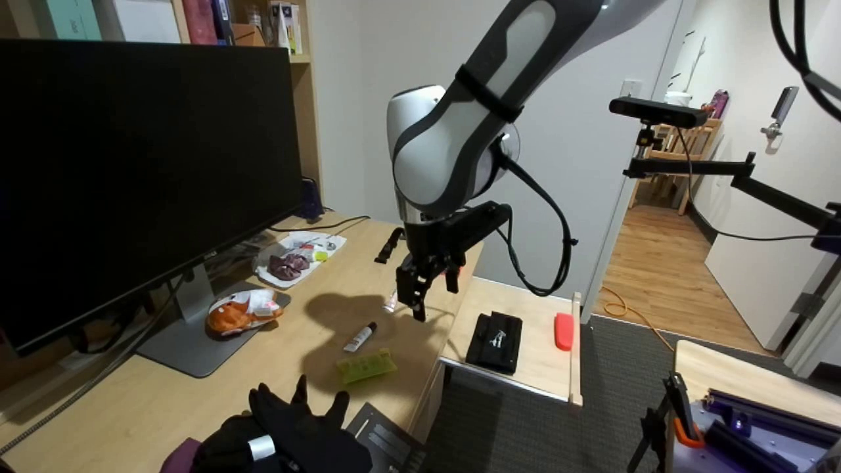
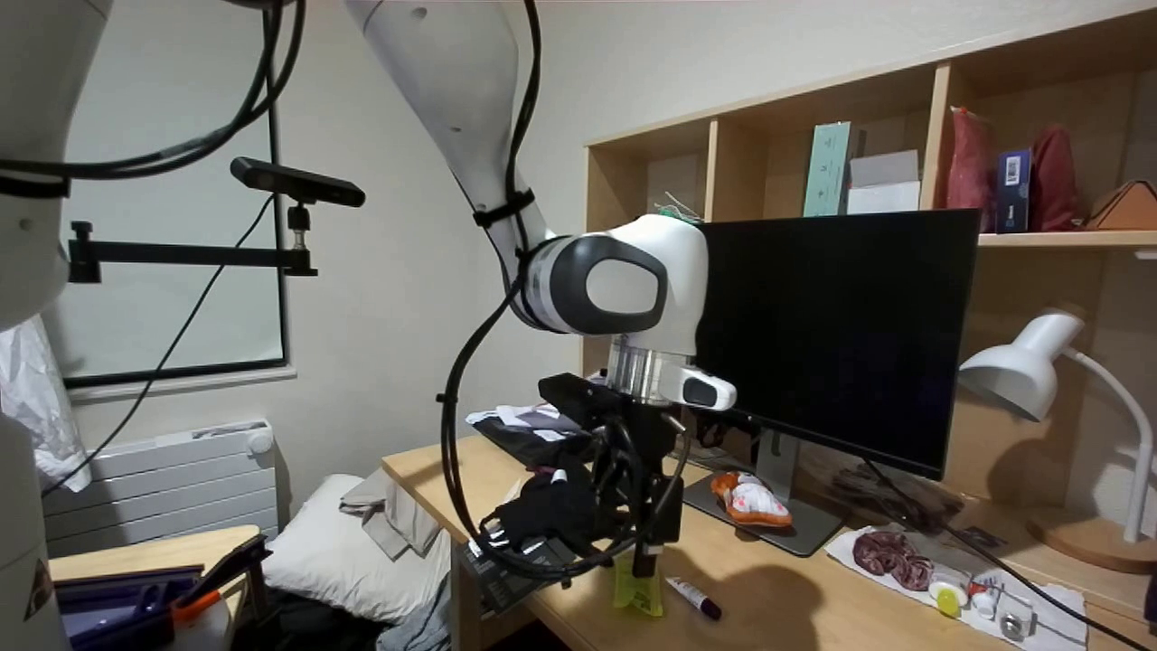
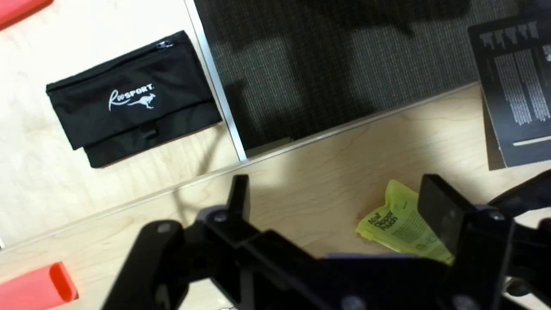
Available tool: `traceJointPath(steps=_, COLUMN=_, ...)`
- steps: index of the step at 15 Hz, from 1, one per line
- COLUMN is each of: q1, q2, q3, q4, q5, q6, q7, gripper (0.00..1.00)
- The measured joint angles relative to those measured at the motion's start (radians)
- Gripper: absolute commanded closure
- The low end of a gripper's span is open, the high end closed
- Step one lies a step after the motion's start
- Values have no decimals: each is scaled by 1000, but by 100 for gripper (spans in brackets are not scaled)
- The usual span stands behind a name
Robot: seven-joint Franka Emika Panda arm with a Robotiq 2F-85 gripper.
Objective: Put the marker on the top compartment of the dresser
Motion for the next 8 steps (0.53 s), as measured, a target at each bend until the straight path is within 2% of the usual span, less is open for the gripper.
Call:
traceJointPath(steps=5, q1=45, q2=24, q3=5, q4=17, q5=91, q6=-1, q7=251, gripper=0)
traceJointPath(steps=8, q1=58, q2=45, q3=8, q4=46, q5=178, q6=-18, q7=350, gripper=0)
